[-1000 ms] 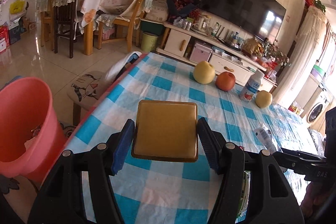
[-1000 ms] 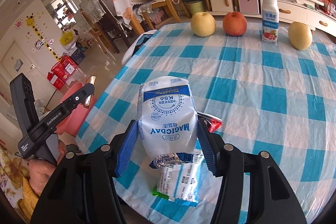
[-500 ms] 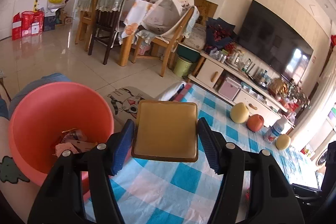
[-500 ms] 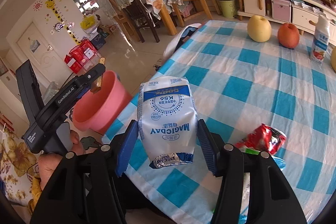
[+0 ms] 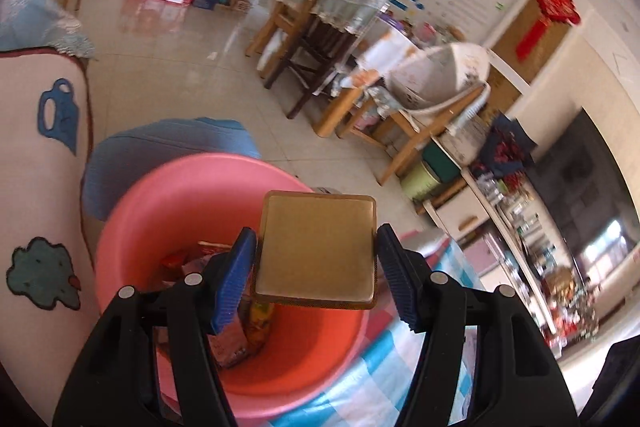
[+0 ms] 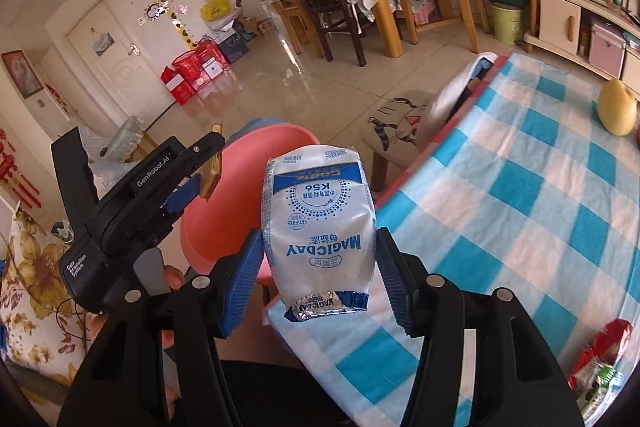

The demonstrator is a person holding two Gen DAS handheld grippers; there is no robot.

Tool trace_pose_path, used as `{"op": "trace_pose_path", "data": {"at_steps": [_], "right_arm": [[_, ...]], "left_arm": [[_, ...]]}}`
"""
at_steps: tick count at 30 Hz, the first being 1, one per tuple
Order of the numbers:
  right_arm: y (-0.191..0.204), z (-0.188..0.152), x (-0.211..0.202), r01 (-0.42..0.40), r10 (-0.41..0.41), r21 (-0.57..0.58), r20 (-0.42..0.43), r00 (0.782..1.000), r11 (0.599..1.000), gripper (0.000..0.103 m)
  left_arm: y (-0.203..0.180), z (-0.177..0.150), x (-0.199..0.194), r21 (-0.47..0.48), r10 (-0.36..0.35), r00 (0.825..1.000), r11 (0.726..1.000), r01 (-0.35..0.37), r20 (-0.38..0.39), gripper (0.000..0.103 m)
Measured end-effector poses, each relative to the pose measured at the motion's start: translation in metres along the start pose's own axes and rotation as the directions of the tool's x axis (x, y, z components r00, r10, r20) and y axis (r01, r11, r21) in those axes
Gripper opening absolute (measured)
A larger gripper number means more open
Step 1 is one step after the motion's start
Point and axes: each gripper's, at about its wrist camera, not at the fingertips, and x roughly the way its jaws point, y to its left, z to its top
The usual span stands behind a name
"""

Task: Collect trash
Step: 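Carry the yellow cake and Magicday packet to the pink bucket and release both, then return both tools from the bucket to the table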

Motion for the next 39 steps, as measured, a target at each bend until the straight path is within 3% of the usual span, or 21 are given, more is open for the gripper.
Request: {"op": "trace_pose_path", "data": {"at_steps": [8,17,19,21,25,29,34,39], "right_arm": [[0.038,0.034,0.061,-0.037,0.034,-0.065,-0.042,0.999,0.997,0.058],[0.037,0.036,0.096,-0.044,0.042,-0.044,-0.067,0.997,0.998,0.06],[0.032,0.033,0.095,-0.034,0.033,-0.022,-0.068,0.997,0.999,0.065],[0.028,0.029,0.087,-0.021,0.02,-0.011,-0.051,0.999,1.0,0.068],[0.024,0.017,0.063,0.047,-0.047,-0.038,-0.009,0.999,0.998,0.084],[0.016,0.004,0.034,0.135,-0.134,-0.071,0.019,0.991,0.988,0.09],[0.0,-0.015,-0.003,0.214,-0.212,-0.076,0.044,0.976,0.974,0.09],[-0.019,-0.03,-0.039,0.269,-0.265,-0.069,0.072,0.962,0.961,0.09]], "left_arm": [[0.042,0.014,0.015,-0.128,0.054,0.998,0.99,-0.056,-0.022,0.063],[0.062,0.02,0.033,-0.153,0.069,0.995,0.985,-0.078,-0.065,0.064],[0.062,0.02,0.033,-0.156,0.071,0.995,0.985,-0.08,-0.065,0.066],[0.06,0.019,0.031,-0.155,0.076,0.995,0.984,-0.085,-0.06,0.079],[0.056,0.017,0.025,-0.157,0.077,0.996,0.984,-0.081,-0.034,0.086],[0.044,0.015,0.016,-0.134,0.037,0.999,0.99,-0.038,-0.006,0.087],[0.017,0.01,-0.003,-0.029,-0.032,0.997,0.999,0.034,0.075,0.088],[-0.009,0.002,-0.02,0.054,-0.111,0.986,0.993,0.105,0.123,0.096]]}}
